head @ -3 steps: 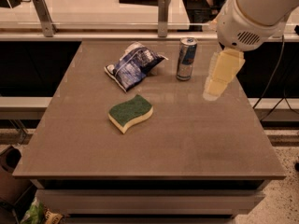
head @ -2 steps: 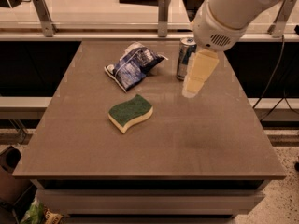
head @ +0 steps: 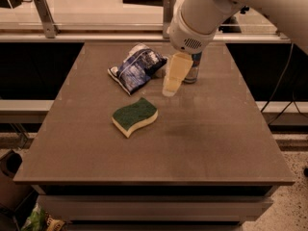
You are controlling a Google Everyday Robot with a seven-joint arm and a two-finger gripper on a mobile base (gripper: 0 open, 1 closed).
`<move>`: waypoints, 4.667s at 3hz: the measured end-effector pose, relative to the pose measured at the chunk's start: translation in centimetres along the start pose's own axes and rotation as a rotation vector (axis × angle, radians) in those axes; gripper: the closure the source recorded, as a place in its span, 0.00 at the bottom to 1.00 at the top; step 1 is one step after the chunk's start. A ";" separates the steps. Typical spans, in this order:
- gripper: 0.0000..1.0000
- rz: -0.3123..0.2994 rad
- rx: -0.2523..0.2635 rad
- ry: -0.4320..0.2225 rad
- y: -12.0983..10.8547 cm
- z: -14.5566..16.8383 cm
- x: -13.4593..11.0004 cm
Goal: Pick blue chip bag
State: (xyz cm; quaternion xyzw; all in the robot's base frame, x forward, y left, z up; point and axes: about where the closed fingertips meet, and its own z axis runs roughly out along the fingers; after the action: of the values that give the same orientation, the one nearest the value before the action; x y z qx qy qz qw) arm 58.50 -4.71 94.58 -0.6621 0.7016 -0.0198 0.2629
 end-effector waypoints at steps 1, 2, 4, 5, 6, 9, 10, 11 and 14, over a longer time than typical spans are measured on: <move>0.00 -0.008 0.000 -0.009 -2.5 3.1 -1.3; 0.00 -0.022 0.007 0.001 -5.6 6.1 -1.7; 0.00 -0.046 -0.017 0.026 -9.7 11.3 -2.5; 0.00 -0.059 -0.066 0.042 -9.9 13.9 -2.9; 0.00 -0.067 -0.124 0.066 -9.4 16.2 -3.0; 0.65 -0.088 -0.187 0.079 -8.4 18.3 -3.0; 0.88 -0.088 -0.188 0.079 -8.5 18.2 -3.1; 1.00 -0.088 -0.188 0.079 -8.5 18.2 -3.1; 1.00 -0.126 -0.167 0.046 -10.2 16.4 -5.1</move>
Offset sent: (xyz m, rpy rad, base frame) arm 0.1269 0.0389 -0.0373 -0.0205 -0.0309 0.0191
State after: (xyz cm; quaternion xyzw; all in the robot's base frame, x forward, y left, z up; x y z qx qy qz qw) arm 74.23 4.09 86.07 -0.7240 0.6634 0.0073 0.1888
